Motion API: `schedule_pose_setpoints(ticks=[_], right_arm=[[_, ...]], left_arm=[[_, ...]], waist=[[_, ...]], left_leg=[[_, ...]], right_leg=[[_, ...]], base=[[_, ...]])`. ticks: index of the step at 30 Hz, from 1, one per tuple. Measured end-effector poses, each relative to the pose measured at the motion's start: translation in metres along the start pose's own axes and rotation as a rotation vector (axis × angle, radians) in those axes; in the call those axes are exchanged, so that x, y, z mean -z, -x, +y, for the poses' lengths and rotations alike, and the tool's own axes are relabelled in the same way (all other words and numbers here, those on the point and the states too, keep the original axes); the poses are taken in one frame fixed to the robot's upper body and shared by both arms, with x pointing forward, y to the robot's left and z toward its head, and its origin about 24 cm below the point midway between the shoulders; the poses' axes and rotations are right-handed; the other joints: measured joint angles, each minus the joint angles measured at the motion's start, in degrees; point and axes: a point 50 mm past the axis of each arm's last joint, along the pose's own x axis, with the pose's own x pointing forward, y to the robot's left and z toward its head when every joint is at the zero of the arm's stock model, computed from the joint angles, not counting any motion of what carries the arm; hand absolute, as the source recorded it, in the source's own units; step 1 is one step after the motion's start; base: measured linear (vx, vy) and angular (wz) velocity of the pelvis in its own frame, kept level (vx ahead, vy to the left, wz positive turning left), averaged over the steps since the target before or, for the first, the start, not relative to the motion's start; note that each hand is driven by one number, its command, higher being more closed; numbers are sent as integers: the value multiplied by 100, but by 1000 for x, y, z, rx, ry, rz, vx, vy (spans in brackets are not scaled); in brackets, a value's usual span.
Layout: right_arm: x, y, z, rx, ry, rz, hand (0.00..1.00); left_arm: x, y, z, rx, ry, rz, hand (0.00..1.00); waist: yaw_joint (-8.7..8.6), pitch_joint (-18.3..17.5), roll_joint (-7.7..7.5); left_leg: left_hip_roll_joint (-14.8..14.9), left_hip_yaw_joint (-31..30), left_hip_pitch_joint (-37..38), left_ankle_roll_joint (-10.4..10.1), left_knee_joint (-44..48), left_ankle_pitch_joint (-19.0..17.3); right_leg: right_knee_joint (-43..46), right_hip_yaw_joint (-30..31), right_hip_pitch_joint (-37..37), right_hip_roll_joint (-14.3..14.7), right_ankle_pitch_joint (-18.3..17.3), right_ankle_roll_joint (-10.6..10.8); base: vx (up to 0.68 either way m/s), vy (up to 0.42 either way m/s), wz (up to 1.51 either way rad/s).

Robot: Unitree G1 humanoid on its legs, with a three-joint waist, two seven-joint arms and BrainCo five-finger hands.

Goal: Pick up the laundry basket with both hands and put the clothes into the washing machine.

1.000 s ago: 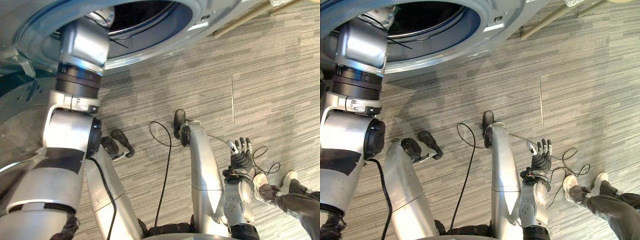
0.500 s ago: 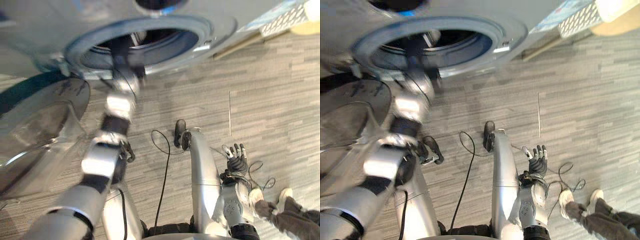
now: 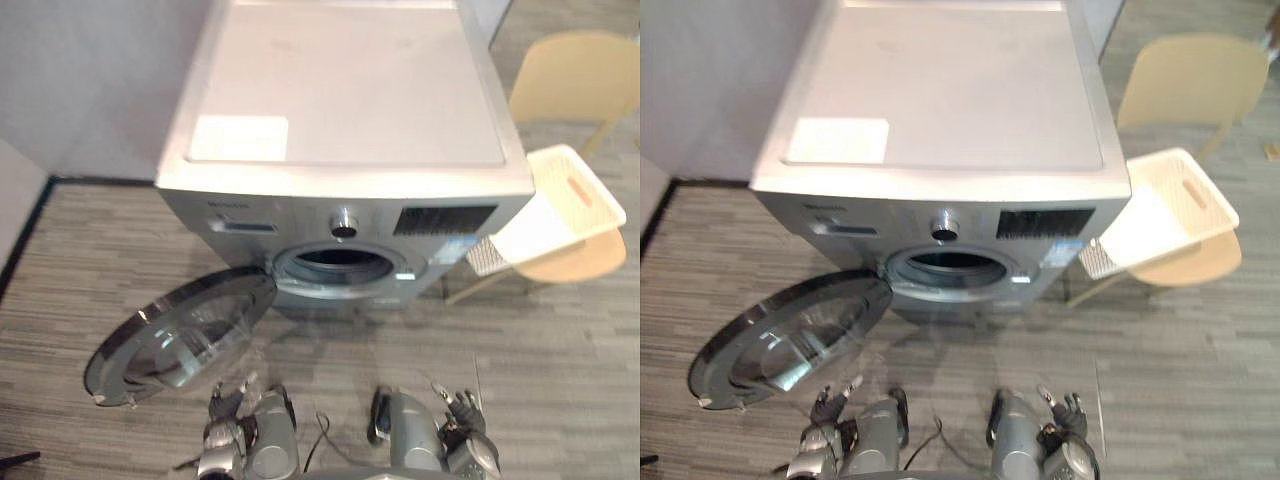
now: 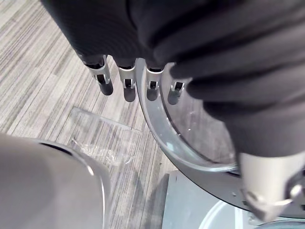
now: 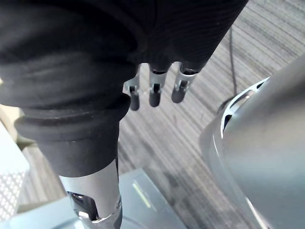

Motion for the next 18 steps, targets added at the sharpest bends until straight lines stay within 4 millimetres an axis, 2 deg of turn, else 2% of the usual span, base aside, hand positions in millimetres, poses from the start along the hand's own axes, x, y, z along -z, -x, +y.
schedule_pose_setpoints(ticks=[2, 4, 6, 7, 8, 9, 10, 11, 12, 13, 14, 15, 16, 17, 18], right_arm=[[10, -1, -14, 31, 60, 56, 0], [12, -1, -20, 48, 84, 78, 0], [9, -6, -19, 39, 97, 93, 0], [7, -9, -10, 17, 99, 97, 0], [4, -11, -6, 5, 101, 95, 0], [-4, -16, 0, -11, 117, 79, 0], [-11, -18, 1, -16, 134, 65, 0], [-13, -19, 1, -19, 141, 58, 0], [-20, -21, 0, -18, 149, 41, 0], [-23, -22, 0, -19, 152, 33, 0], [-28, -23, -5, -6, 159, 27, 0], [-24, -23, -5, -5, 157, 43, 0], [-19, -22, 0, -23, 166, 65, 0], [-18, -22, 4, -35, 157, 65, 0], [-18, -22, 5, -34, 145, 63, 0]], left_arm=[[14, 6, -7, 58, 49, 32, 0], [15, 9, -14, 81, 100, 33, 0], [15, 9, -14, 92, 132, 31, 0], [16, 8, -11, 85, 149, 37, 0], [15, 7, -11, 83, 161, 38, 0], [24, 8, -6, 65, 179, 72, 0], [32, 10, -2, 44, 209, 103, 0], [37, 11, 0, 39, 216, 120, 0], [43, 12, 0, 36, 219, 145, 0], [46, 13, 0, 38, 216, 157, 0], [51, 14, -2, 41, 213, 183, 0], [53, 15, -1, 39, 207, 188, 0], [55, 14, 6, 24, 195, 189, 0], [53, 11, 14, 10, 180, 185, 0], [53, 11, 14, 11, 177, 192, 0]], waist=[[18, -343, 160], [9, -472, 251], [23, -487, 272], [113, -515, 252], [185, -508, 241], [286, -497, 224], [307, -531, 276], [301, -572, 318], [275, -635, 394], [272, -669, 444], [249, -752, 515], [235, -814, 484], [194, -923, 302], [88, -993, 159], [56, -981, 214]], left_leg=[[-209, -399, 394, -2, -952, 562], [-302, -673, 439, 34, -1306, 1002], [-362, -718, 348, 28, -1429, 1402], [-348, -619, 299, -23, -1433, 1495], [-305, -425, 177, 17, -922, 1214], [-154, -174, 9, 135, 292, 666], [66, -151, 12, 151, 1324, 362], [185, -151, 52, 142, 1665, 310], [453, -153, 191, 138, 2101, 318], [613, -153, 284, 149, 2191, 362], [718, -43, 414, -31, 1892, 322], [491, 117, 498, -17, 1529, 317], [282, 26, 589, -23, 967, 309], [127, -163, 713, -176, 396, 188], [146, -223, 711, -237, 296, 22]], right_leg=[[-644, -584, 662, -55, 145, 58], [-986, -1207, 1069, -119, 226, 78], [-1228, -1772, 1384, -118, 322, -10], [-1481, -2045, 1487, -86, 462, -139], [-1512, -2075, 1515, -97, 491, -145], [-1451, -2130, 1585, -142, 532, -189], [-1377, -2169, 1674, -181, 561, -203], [-1370, -2186, 1684, -195, 577, -177], [-1367, -2190, 1740, -239, 628, -92], [-1370, -2180, 1750, -255, 673, -31], [-1410, -2165, 1752, -335, 829, 82], [-1581, -2134, 1660, -352, 882, 120], [-1809, -1961, 1529, -288, 942, 135], [-2171, -1916, 1587, -219, 1215, 75], [-2203, -2006, 1581, -215, 1331, 101]], base=[[139, -41, 123], [88, -10, 169], [-33, -23, 144], [-78, -20, 64], [-91, 10, 41], [-98, 61, 4], [-94, 95, 1], [-130, 166, 2], [-90, 176, 5], [-89, 354, 16], [-43, 326, 29], [-84, 330, 41], [-113, 97, 65], [-129, 97, 64], [-130, 188, 60]])
